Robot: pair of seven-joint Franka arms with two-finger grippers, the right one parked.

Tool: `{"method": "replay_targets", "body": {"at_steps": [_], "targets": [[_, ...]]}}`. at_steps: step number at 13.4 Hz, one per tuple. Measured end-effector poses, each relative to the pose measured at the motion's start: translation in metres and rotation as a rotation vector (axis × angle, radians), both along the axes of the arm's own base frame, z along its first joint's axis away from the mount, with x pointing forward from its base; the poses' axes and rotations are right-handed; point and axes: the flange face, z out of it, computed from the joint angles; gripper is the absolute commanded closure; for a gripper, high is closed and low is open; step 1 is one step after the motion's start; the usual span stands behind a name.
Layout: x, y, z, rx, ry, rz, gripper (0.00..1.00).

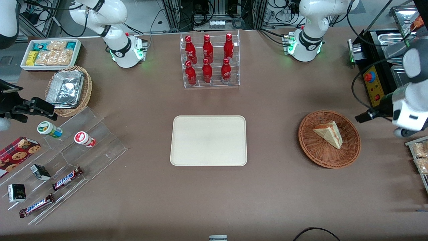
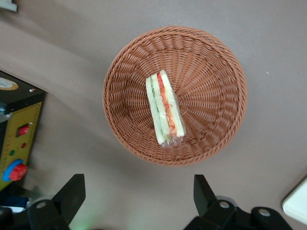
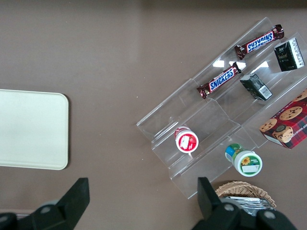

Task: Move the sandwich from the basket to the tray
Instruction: 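Move the open left gripper down over the sandwich in the wicker basket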

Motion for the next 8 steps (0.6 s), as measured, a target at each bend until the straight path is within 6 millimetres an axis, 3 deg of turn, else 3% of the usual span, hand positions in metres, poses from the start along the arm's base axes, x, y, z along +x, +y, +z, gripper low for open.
{"method": "replay_targets", "body": {"at_steps": [4,8], "targets": [[0.012,0.004,-0.076,0.026,0.006,0.153,0.0],[-0.002,0.001,-0.164,0.044,-0.017,0.27,0.0]]}}
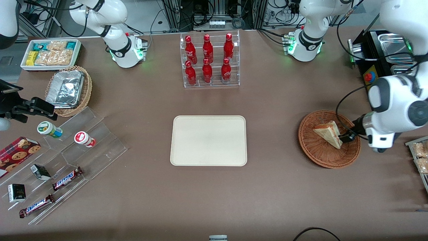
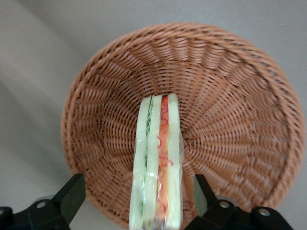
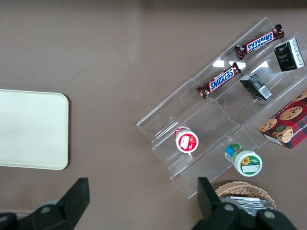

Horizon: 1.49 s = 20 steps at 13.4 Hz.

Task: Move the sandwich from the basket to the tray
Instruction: 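Move the open left gripper down over the sandwich in the wicker basket, then close the left gripper on the sandwich and lift it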

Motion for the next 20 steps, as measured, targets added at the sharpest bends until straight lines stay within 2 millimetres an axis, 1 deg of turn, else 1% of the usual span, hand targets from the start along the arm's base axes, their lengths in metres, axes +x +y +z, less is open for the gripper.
{"method": "replay_targets", "body": {"at_steps": [1,2,6,8,10,12,13,14,15,16,18,20], "targets": [[-0.004,-0.001,-0.012,0.002,0.001,0.014,0.0],[-0.005,-0.001,-0.019,0.003,-0.001,0.022,0.0],[-0.004,-0.003,-0.027,0.004,-0.014,0.029,0.0],[-0.009,-0.005,-0.039,0.005,-0.023,0.036,0.0],[-0.017,-0.008,-0.056,0.005,-0.023,0.043,0.0],[-0.021,-0.011,-0.07,0.003,-0.007,0.043,0.08],[-0.021,-0.012,-0.073,0.003,-0.004,0.042,0.1],[-0.021,-0.012,-0.074,0.003,-0.003,0.042,0.17],[-0.021,-0.012,-0.075,0.002,-0.002,0.042,0.3],[-0.021,-0.013,-0.075,0.002,-0.001,0.04,0.39],[-0.022,-0.018,-0.076,0.001,0.0,0.031,0.53],[-0.021,-0.019,-0.075,0.001,0.002,0.03,0.68]]}}
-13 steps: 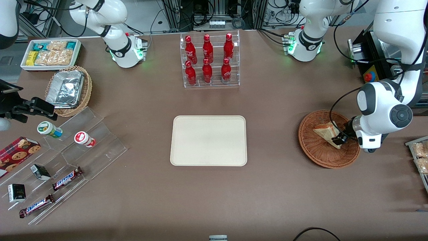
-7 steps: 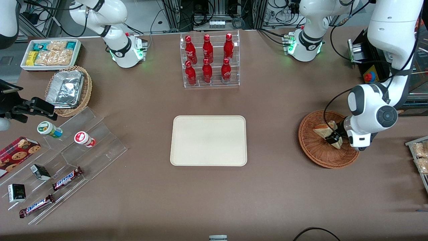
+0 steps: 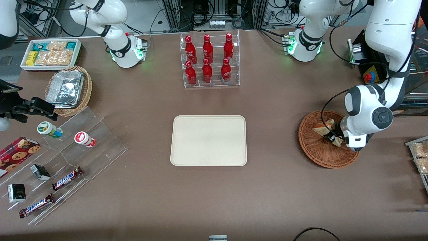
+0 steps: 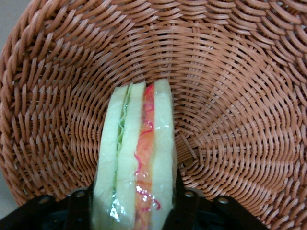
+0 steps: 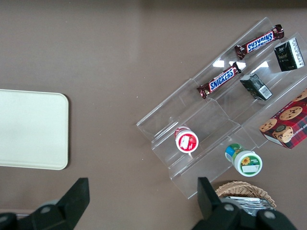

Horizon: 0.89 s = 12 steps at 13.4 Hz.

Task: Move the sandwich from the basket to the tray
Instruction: 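Close the left gripper on the sandwich and lift it, then carry the held sandwich over to the cream tray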

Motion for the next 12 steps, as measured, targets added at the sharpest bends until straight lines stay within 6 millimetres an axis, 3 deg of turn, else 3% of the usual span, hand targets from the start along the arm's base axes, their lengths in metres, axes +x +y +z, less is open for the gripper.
{"method": "replay_targets", "body": {"at_steps": [2,5,8,12], "targets": [[0.004,0.001,0.011,0.0,0.022,0.001,0.7],[0.029,-0.012,0.063,0.0,0.056,-0.025,0.7],[0.052,-0.069,0.108,0.004,0.018,-0.112,0.72],[0.06,-0.151,0.116,-0.003,-0.015,-0.243,0.72]]}}
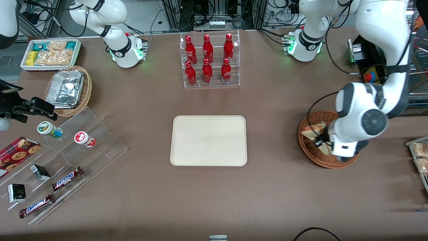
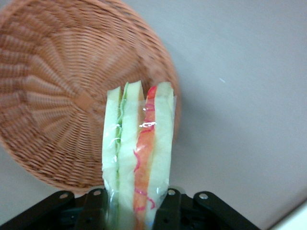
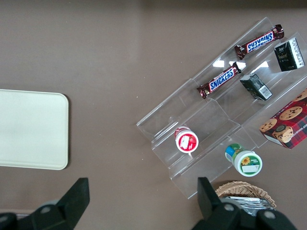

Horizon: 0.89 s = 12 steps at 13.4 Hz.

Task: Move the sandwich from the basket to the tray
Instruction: 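Carry the held sandwich over to the cream tray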

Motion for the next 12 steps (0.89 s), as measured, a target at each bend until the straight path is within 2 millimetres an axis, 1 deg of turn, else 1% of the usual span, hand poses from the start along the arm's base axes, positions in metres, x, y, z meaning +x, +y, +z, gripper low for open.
{"method": "replay_targets", "body": {"at_steps": [1,2,3,4,8,10,11,12], "targets": [[-0.002,-0.034,-0.003,-0.003,-0.001,-0.054,0.72],[-0.007,-0.075,-0.006,-0.005,-0.004,-0.115,0.73],[-0.012,-0.113,-0.009,-0.008,-0.009,-0.167,0.77],[-0.016,-0.143,-0.013,-0.012,-0.014,-0.21,0.77],[-0.016,-0.232,-0.025,-0.1,-0.035,-0.358,0.75],[-0.028,-0.274,-0.042,-0.134,-0.044,-0.443,0.73],[-0.036,-0.292,-0.053,-0.144,-0.04,-0.502,0.72],[-0.041,-0.305,-0.064,-0.152,-0.03,-0.554,0.71]]}}
